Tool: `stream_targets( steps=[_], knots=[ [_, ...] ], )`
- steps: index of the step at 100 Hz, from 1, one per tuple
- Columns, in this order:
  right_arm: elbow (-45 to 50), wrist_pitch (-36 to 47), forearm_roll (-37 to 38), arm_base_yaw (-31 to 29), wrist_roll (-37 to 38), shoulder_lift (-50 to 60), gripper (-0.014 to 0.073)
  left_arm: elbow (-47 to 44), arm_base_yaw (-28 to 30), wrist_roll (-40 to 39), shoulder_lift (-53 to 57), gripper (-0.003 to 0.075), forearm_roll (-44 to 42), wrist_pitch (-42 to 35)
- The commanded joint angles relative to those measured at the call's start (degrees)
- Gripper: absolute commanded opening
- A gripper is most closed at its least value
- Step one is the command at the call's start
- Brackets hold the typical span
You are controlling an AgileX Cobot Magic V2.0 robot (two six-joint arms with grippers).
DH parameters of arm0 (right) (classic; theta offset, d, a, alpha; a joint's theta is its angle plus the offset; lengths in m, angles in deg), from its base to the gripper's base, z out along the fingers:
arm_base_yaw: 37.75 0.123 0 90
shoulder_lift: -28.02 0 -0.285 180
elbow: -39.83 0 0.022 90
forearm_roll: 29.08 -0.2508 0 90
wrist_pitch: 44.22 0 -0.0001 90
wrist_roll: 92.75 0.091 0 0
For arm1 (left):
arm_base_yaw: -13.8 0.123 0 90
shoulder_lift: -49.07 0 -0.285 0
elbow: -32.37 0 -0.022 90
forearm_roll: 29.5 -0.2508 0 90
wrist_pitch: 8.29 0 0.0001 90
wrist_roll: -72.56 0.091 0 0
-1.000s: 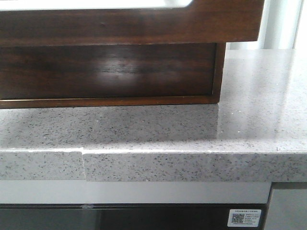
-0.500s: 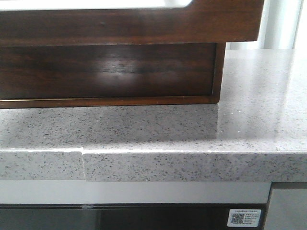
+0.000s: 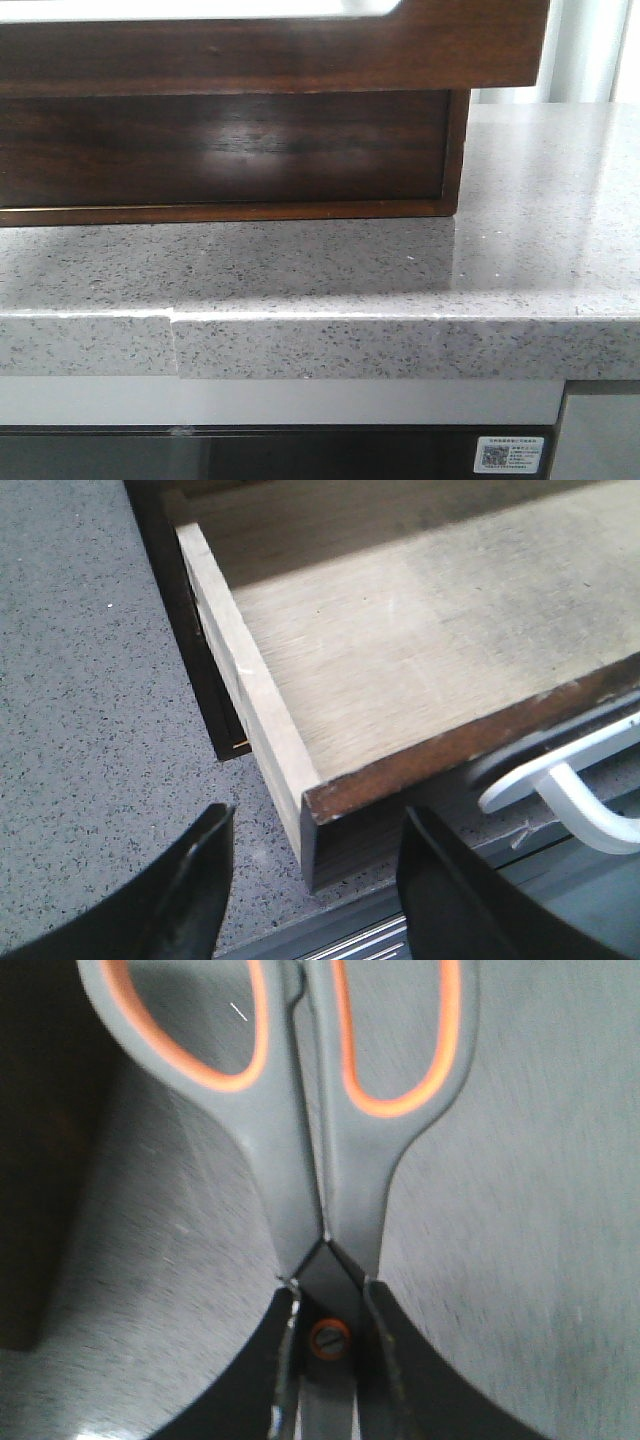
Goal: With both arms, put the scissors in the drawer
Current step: 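Carry the scissors over the open drawer with the right gripper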
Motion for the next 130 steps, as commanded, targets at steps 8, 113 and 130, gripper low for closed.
stream_targets(
  steps=[8, 113, 130],
  knots=[
    [-4.6, 5.7, -2.1, 8.6, -6.1, 5.3, 0.0008, 1.8, -0.5, -0.2, -0.4, 0.0356, 1.0, -3.9],
    [-4.7, 5.2, -1.7, 48.2, -39.1, -11.4, 0.0008, 1.8, -0.5, -0.2, -0.4, 0.0356, 1.0, -3.9],
    [-4.7, 4.1, -1.4, 48.2, -39.3, -12.8, 0.0009, 1.8, -0.5, -0.2, -0.4, 0.0356, 1.0, -3.9]
  ],
)
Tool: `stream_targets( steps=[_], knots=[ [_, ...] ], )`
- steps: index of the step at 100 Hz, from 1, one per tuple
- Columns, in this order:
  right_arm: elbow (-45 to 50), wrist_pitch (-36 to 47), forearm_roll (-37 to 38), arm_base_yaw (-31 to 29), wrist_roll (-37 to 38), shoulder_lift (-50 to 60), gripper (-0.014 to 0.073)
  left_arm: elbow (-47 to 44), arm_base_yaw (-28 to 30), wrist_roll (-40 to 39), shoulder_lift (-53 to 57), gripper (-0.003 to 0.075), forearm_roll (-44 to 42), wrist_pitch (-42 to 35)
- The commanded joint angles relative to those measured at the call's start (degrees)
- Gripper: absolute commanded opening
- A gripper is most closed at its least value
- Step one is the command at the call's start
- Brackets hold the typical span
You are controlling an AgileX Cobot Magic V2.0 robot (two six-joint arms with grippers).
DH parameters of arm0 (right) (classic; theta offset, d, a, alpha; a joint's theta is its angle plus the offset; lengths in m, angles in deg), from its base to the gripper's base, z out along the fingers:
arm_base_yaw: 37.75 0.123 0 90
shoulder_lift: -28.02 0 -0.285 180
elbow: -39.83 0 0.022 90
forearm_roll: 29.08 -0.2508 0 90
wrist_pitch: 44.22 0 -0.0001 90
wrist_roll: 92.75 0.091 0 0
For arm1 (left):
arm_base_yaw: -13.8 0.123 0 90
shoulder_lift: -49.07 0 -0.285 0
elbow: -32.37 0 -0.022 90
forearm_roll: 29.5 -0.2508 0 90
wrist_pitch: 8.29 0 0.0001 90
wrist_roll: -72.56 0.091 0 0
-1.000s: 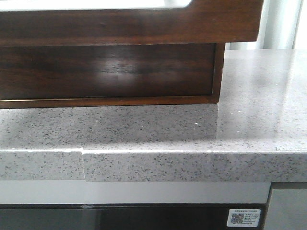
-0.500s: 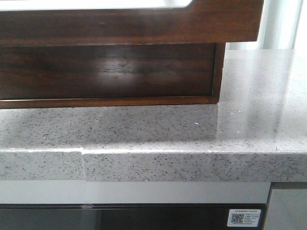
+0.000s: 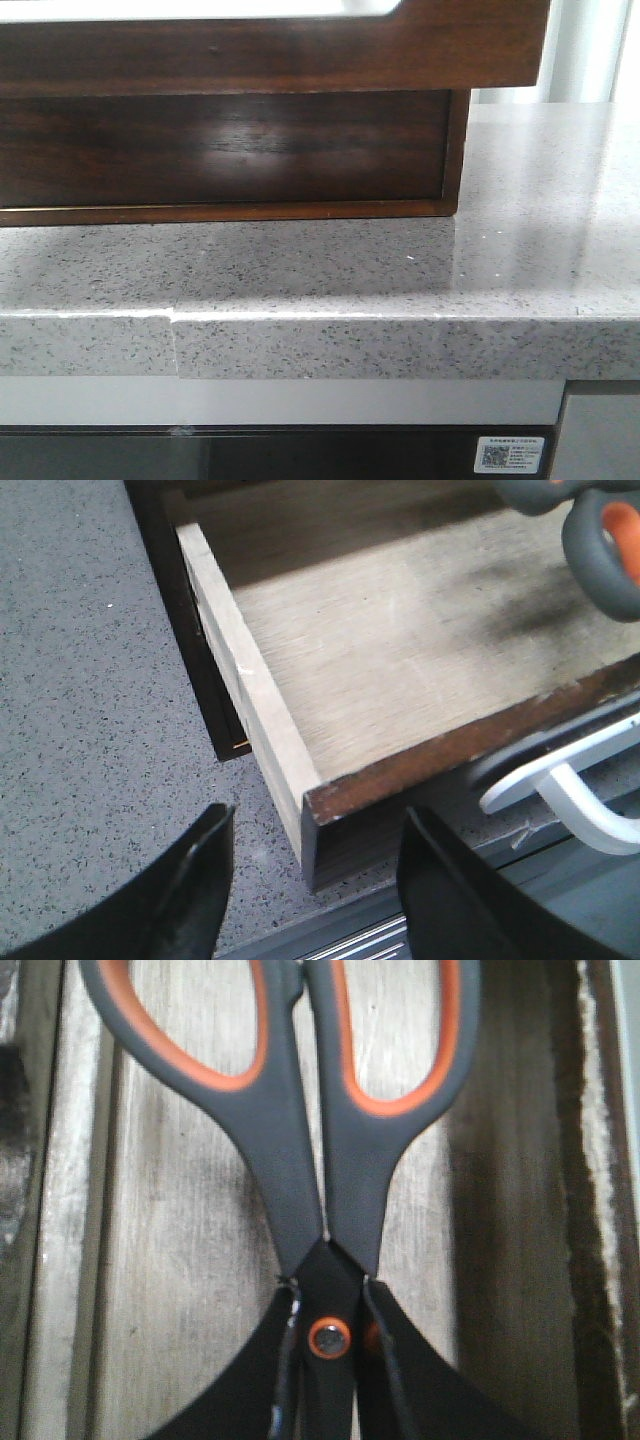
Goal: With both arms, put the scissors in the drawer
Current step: 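Carry the scissors over the open drawer with the right gripper, then lower the scissors into the drawer and open the right gripper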
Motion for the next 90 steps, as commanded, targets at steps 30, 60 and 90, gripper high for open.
stream_targets(
  steps=[30, 60, 90],
  knots=[
    [-1.7, 1.8, 4.7, 0.1, 3.3, 0.6, 0.0012, 1.8, -0.5, -0.2, -0.4, 0.0356, 1.0, -3.9],
    [-1.7, 1.5, 5.0, 0.1, 3.3, 0.6, 0.0013, 1.8, -0.5, -0.2, -0.4, 0.0356, 1.0, -3.8],
    [-1.8, 1.5, 5.3, 0.1, 4.4, 0.8, 0.0265, 1.8, -0.5, -0.2, -0.4, 0.0356, 1.0, -3.8]
  ],
)
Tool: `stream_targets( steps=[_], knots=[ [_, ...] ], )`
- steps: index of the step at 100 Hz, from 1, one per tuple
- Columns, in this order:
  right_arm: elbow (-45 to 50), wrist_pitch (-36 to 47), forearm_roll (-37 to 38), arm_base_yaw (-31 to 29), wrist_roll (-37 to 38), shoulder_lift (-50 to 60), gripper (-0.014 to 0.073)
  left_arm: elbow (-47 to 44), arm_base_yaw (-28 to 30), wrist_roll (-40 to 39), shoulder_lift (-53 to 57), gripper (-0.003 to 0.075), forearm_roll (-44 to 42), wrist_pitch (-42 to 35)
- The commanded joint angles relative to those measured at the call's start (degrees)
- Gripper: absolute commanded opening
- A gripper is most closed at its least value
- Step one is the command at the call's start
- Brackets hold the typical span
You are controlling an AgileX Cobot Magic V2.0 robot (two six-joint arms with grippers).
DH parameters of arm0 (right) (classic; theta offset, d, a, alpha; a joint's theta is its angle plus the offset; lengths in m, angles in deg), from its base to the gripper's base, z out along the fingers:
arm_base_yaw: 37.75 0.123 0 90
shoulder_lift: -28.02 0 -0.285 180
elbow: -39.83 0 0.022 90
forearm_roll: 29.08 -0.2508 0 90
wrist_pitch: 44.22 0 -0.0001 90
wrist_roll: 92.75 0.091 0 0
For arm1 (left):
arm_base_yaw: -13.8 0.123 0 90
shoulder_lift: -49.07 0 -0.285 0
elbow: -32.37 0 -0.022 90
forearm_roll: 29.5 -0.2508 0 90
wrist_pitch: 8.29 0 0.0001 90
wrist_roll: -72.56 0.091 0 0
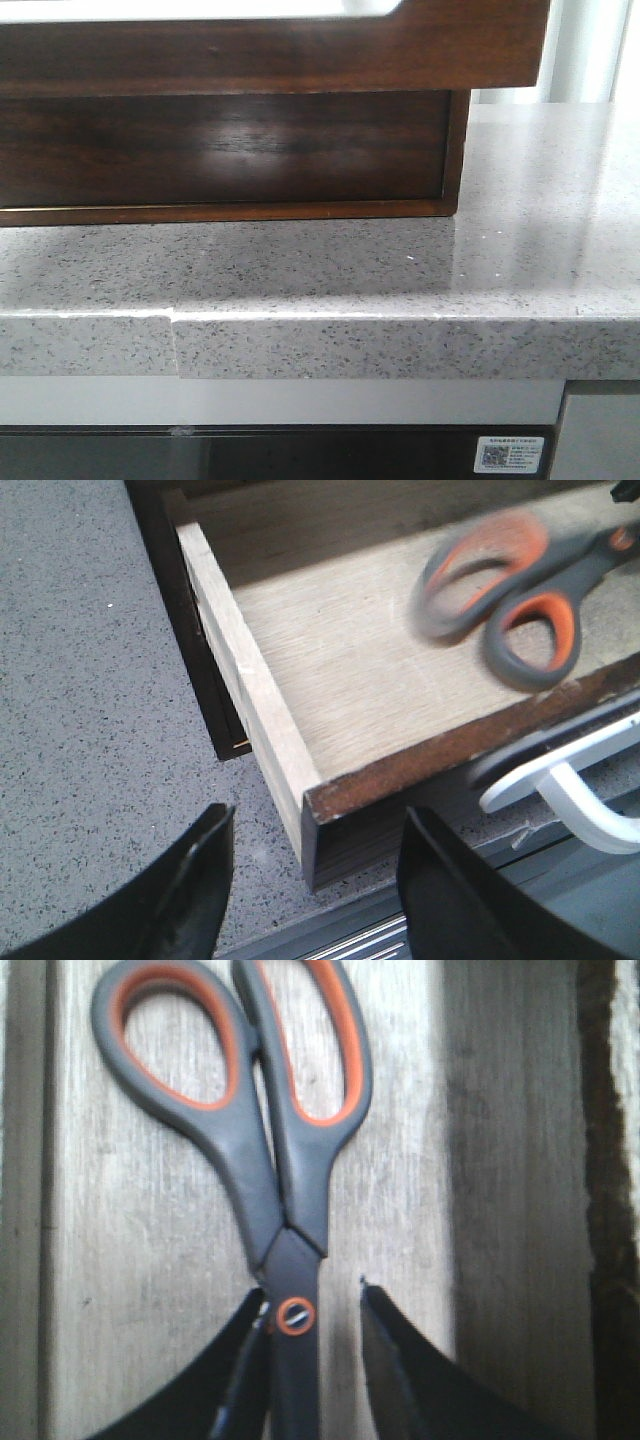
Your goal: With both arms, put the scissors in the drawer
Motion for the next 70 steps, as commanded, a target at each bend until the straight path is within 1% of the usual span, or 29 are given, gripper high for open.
stream_targets(
  steps=[1, 16, 25, 30, 36, 43, 50, 60, 70],
  knots=[
    [-1.8, 2.0, 0.4, -0.7, 0.8, 2.5, 0.0264, 1.8, -0.5, -0.2, -0.4, 0.0356, 1.0, -3.8],
    [-3.9, 1.3, 0.4, -0.7, 4.5, 5.0, 0.0262, 1.8, -0.5, -0.2, -0.4, 0.0356, 1.0, -3.8],
    [-4.7, -0.2, 0.4, -1.4, 9.4, 7.7, 0.0262, 1.8, -0.5, -0.2, -0.4, 0.0356, 1.0, -3.8],
    [-4.7, -1.2, 0.4, -2.4, 11.7, 9.9, 0.0262, 1.8, -0.5, -0.2, -0.4, 0.0356, 1.0, -3.8],
    [-4.4, -2.7, 0.4, -4.2, 16.6, 12.5, 0.0262, 1.8, -0.5, -0.2, -0.4, 0.0356, 1.2, -3.8],
    [-3.8, -3.6, 0.4, -6.1, 19.7, 15.1, 0.0262, 1.8, -0.5, -0.2, -0.4, 0.0356, 1.6, -3.8],
    [-2.1, -3.0, -0.6, -8.4, 22.0, 18.2, 0.0262, 1.8, -0.5, -0.2, -0.4, 0.0356, 1.7, -3.8],
    [2.1, -2.1, -3.3, -11.2, 22.2, 22.6, 0.0262, 1.8, -0.5, -0.2, -0.4, 0.0356, 1.7, -3.8],
    [8.6, 2.1, -6.3, -14.1, 23.7, 27.8, 0.0262, 1.8, -0.5, -0.2, -0.4, 0.0356, 1.7, -3.8]
  ],
)
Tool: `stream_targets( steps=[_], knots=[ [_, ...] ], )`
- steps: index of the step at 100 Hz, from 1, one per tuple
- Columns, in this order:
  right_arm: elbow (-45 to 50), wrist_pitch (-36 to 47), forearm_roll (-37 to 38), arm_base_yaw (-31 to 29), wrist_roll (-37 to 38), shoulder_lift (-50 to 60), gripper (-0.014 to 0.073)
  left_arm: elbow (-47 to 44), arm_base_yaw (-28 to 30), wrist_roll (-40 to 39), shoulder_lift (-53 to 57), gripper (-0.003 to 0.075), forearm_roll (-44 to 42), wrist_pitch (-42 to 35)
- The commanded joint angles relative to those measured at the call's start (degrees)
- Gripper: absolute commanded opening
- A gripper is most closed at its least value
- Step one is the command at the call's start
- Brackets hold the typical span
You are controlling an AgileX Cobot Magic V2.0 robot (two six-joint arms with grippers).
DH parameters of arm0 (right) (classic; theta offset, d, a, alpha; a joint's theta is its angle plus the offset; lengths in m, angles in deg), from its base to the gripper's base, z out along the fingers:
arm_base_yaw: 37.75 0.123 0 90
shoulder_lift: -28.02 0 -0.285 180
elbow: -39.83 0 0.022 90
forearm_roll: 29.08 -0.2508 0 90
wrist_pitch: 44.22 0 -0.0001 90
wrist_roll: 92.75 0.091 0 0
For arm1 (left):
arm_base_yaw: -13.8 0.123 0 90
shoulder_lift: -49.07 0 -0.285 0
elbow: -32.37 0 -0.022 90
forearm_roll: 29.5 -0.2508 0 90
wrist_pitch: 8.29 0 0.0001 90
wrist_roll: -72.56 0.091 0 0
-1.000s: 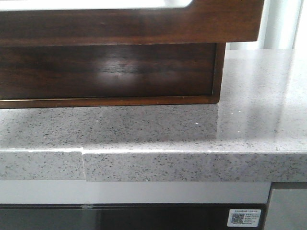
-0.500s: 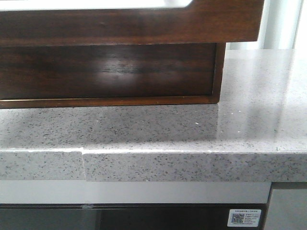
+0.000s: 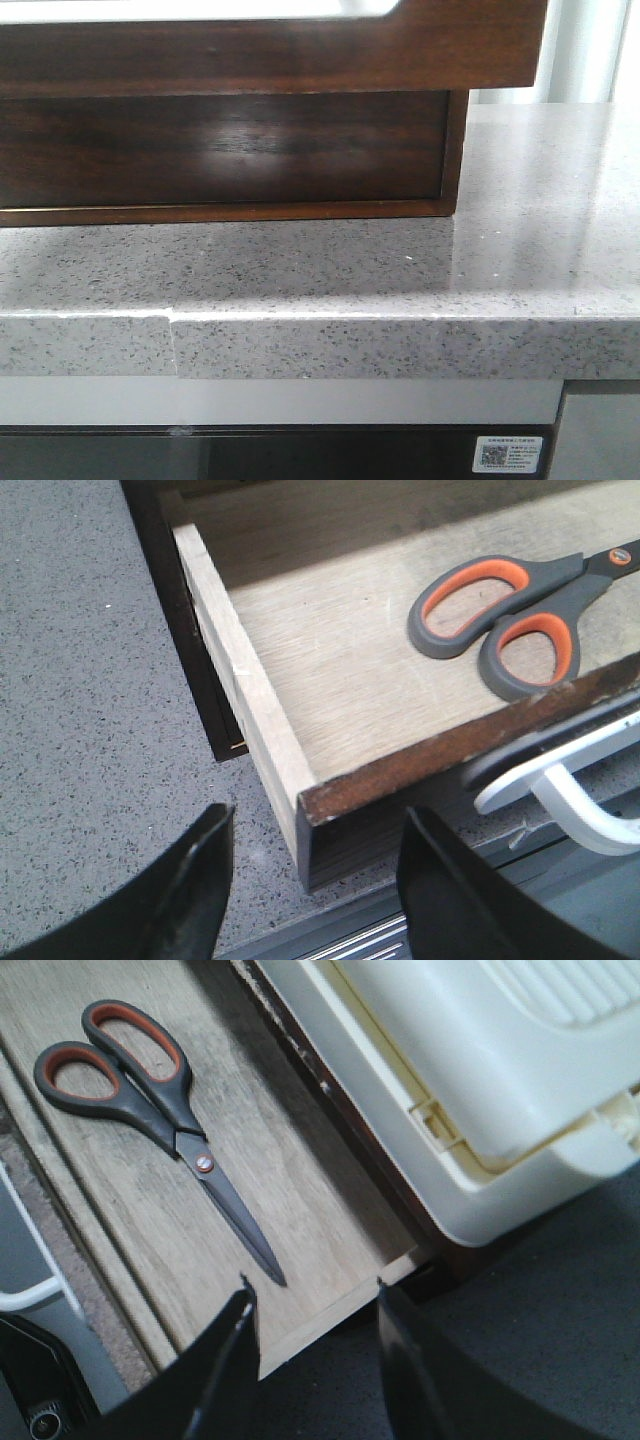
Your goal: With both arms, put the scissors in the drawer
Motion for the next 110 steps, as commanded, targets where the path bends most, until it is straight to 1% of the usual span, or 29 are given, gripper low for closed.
stream_targets(
  steps=[1, 29, 30, 44, 56, 69, 74, 78, 96, 107, 110],
  knots=[
    [4.0, 6.6, -3.6, -2.9, 1.8, 5.6, 0.0262, 1.8, -0.5, -0.2, -0.4, 0.0356, 1.7, -3.8],
    [30.4, 23.1, -9.1, -14.1, 8.9, 20.9, 0.0262, 1.8, -0.5, -0.2, -0.4, 0.0356, 1.7, -3.9],
    [32.4, 23.5, -9.1, -14.3, 9.1, 21.2, 0.0262, 1.8, -0.5, -0.2, -0.4, 0.0356, 1.7, -3.9],
    [43.8, 31.1, -10.4, -17.7, 12.3, 28.3, 0.0262, 1.8, -0.5, -0.2, -0.4, 0.0356, 1.7, -3.9],
    [50.2, 36.4, -11.4, -18.2, 15.4, 32.7, 0.0262, 1.8, -0.5, -0.2, -0.4, 0.0356, 1.7, -3.9],
    [53.3, 37.4, -12.0, -18.2, 15.5, 34.4, 0.026, 1.8, -0.5, -0.2, -0.4, 0.0348, 1.7, -4.0],
    [53.4, 36.9, -12.0, -18.2, 15.5, 34.4, 0.0244, 1.8, -0.5, -0.2, -0.4, 0.0318, 1.7, -4.0],
    [53.4, 36.5, -12.1, -18.2, 15.5, 34.4, 0.0203, 1.8, -0.5, -0.2, -0.4, 0.0289, 1.7, -4.0],
    [53.4, 37.0, -12.1, -18.2, 15.5, 34.4, -0.0066, 1.8, -0.5, -0.2, -0.4, 0.0086, 1.7, -4.0],
    [53.4, 36.9, -12.1, -18.2, 15.5, 34.3, -0.0069, 1.8, -0.5, -0.6, -0.4, -0.0017, 1.8, -2.8],
    [53.4, 36.3, -12.3, -18.2, 15.5, 34.3, -0.0069, 1.8, -0.5, -0.6, -0.4, -0.002, 1.8, -2.0]
  ],
)
